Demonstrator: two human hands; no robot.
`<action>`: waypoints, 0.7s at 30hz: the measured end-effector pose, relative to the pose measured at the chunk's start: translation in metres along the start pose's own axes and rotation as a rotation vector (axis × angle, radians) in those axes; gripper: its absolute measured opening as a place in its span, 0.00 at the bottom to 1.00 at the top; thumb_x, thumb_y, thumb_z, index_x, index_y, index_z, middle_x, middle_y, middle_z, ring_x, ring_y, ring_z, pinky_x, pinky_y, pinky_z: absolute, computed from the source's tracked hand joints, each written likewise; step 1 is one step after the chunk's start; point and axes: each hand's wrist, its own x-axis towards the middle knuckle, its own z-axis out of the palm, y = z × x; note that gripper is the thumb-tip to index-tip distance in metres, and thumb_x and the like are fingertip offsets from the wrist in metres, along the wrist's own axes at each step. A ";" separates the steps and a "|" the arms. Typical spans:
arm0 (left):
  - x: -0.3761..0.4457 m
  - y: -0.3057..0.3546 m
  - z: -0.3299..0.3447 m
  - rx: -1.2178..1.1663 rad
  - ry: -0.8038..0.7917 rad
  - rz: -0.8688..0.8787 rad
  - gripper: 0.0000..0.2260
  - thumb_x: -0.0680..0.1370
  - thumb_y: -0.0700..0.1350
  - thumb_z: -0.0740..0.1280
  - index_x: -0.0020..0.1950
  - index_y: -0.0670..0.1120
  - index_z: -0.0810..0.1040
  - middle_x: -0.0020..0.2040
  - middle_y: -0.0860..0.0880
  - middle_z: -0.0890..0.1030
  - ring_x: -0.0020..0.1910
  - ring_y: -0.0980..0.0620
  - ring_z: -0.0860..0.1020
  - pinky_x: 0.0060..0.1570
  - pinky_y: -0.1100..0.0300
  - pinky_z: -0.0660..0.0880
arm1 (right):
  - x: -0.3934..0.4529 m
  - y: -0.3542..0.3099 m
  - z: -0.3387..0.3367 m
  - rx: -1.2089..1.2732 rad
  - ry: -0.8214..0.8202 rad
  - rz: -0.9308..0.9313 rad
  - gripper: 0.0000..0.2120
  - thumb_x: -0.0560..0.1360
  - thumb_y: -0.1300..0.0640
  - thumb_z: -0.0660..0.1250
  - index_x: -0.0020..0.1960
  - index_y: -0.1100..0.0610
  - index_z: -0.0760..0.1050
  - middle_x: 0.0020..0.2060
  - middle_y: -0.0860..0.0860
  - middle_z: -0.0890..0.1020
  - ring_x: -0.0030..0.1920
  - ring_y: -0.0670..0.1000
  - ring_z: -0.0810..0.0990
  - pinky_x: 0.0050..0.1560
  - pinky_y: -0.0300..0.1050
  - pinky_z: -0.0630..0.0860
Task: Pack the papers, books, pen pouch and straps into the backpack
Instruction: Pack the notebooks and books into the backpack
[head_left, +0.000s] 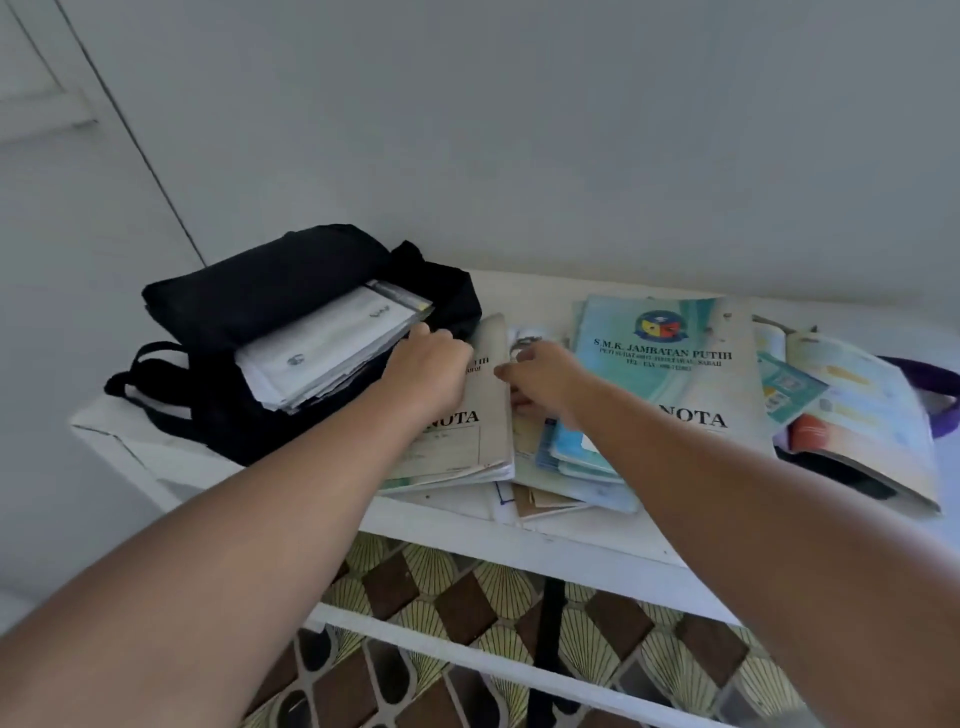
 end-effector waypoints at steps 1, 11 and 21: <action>-0.003 -0.005 0.001 -0.028 -0.032 -0.007 0.13 0.79 0.39 0.60 0.60 0.47 0.79 0.56 0.44 0.78 0.59 0.40 0.70 0.53 0.48 0.74 | 0.005 -0.001 0.003 -0.008 0.014 0.032 0.13 0.78 0.57 0.74 0.57 0.61 0.75 0.50 0.60 0.83 0.47 0.56 0.86 0.46 0.52 0.87; 0.011 -0.006 0.009 -0.227 -0.247 -0.189 0.20 0.82 0.43 0.57 0.75 0.50 0.64 0.68 0.35 0.67 0.58 0.34 0.72 0.56 0.46 0.73 | 0.007 -0.011 0.019 -0.160 -0.058 0.189 0.07 0.79 0.59 0.72 0.49 0.60 0.74 0.35 0.55 0.74 0.30 0.50 0.69 0.28 0.41 0.67; 0.029 -0.012 -0.002 -0.320 -0.182 -0.285 0.20 0.83 0.44 0.56 0.76 0.46 0.62 0.66 0.37 0.74 0.65 0.36 0.71 0.62 0.44 0.73 | 0.005 -0.035 0.002 0.093 0.020 0.077 0.03 0.82 0.62 0.63 0.51 0.60 0.75 0.41 0.51 0.76 0.49 0.52 0.80 0.50 0.46 0.78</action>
